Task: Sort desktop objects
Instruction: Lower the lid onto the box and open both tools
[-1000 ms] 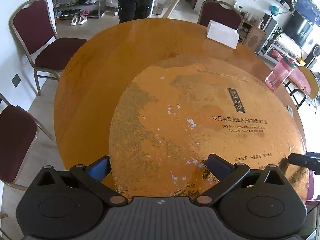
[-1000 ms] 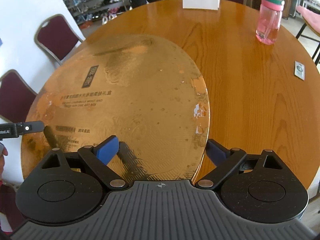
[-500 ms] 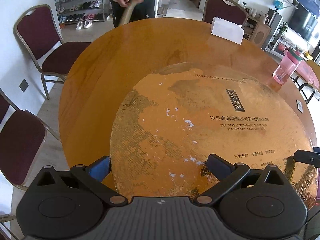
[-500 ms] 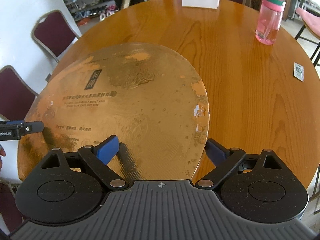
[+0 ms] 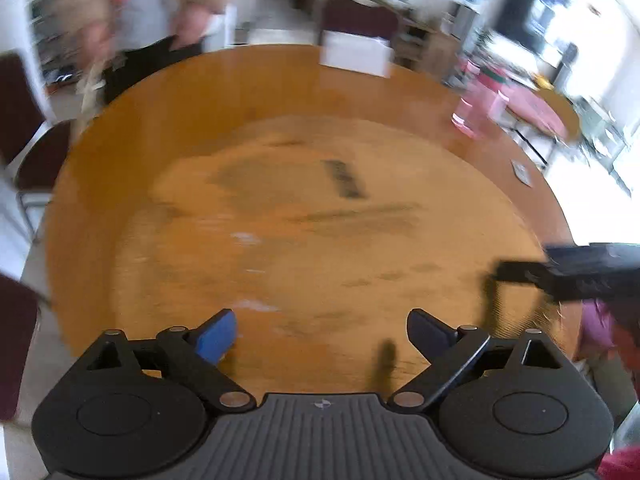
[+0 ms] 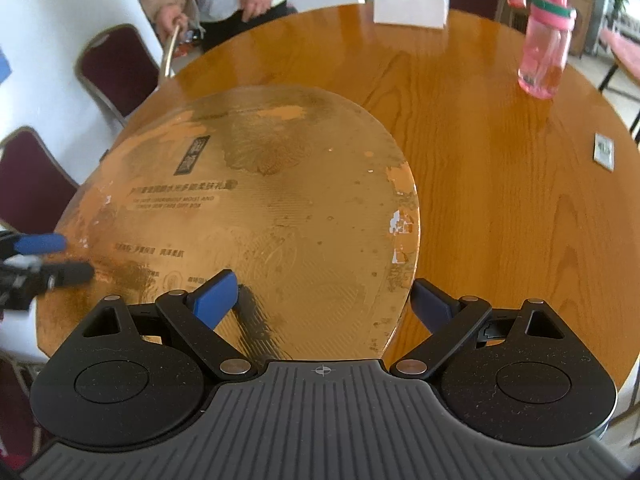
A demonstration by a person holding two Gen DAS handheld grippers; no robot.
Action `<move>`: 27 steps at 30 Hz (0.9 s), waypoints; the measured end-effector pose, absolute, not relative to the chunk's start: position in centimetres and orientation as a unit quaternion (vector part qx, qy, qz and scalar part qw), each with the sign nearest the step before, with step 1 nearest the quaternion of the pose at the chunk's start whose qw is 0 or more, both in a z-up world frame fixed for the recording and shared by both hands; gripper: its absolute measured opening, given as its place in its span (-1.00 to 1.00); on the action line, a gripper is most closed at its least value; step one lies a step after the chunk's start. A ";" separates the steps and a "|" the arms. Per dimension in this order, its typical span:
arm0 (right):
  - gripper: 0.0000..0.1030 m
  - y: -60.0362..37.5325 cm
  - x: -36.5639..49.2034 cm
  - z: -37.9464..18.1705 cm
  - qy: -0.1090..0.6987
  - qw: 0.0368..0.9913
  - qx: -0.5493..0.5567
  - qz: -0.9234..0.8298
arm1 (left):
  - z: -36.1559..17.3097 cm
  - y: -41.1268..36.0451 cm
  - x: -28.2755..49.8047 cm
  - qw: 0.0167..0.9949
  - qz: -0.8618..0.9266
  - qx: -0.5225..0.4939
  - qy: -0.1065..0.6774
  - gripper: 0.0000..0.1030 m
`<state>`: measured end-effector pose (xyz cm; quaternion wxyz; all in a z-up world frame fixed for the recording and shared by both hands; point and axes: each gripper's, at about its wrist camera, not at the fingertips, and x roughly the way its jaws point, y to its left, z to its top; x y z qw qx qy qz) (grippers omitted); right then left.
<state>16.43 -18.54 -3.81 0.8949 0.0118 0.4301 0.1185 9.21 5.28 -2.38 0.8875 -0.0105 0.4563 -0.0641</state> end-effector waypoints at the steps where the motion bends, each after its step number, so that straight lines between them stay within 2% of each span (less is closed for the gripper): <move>1: 0.82 -18.6 16.4 -3.8 0.429 0.895 0.011 0.120 | -2.6 4.2 9.0 0.887 -0.052 0.020 0.458 0.87; 10: 0.81 -19.9 13.7 -1.8 0.424 0.903 0.010 0.074 | -1.1 3.5 7.0 0.878 0.056 0.073 0.469 0.92; 19: 0.46 -20.0 9.7 -1.9 0.468 0.880 -0.010 0.081 | -1.5 -0.4 5.6 0.866 0.046 0.126 0.481 0.92; 27: 0.45 -19.9 9.3 -2.7 0.474 0.875 -0.015 0.093 | -2.4 -0.6 5.4 0.861 0.062 0.130 0.488 0.96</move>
